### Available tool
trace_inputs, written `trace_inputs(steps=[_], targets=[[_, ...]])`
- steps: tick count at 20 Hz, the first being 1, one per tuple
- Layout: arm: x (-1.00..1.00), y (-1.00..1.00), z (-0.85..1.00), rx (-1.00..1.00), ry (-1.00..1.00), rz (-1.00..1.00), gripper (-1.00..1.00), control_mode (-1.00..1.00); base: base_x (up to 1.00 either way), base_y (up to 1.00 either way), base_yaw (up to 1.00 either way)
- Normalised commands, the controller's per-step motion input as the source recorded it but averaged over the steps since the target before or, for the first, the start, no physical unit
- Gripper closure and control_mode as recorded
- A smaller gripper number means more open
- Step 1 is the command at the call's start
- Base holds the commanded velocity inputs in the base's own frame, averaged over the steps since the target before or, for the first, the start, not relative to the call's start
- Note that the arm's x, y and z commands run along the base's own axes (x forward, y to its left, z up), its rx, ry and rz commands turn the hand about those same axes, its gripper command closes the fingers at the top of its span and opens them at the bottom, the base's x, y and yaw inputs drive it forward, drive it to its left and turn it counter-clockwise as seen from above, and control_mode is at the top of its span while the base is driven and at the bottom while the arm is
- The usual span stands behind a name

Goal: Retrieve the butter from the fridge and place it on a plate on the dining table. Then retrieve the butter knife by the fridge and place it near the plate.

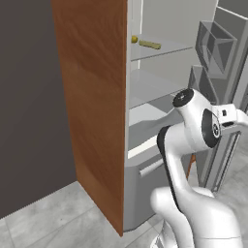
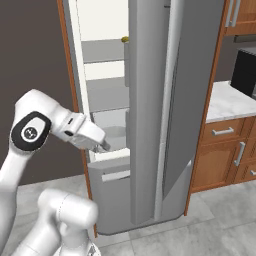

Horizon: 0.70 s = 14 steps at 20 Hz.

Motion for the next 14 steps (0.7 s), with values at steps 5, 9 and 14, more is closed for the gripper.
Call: trace_inputs(steps=[5, 9, 14], targets=[[0.15, 0.50, 0.00, -0.16, 0.15, 0.01, -1.00, -1.00, 0.00, 0.00, 0.00], [0.35, 0.09, 0.00, -0.08, 0.20, 0.12, -1.00, -1.00, 0.00, 0.00, 0.00], [0.40, 0.01, 0.04, -0.08, 0.20, 0.06, -1.00, -1.00, 0.00, 0.00, 0.00]])
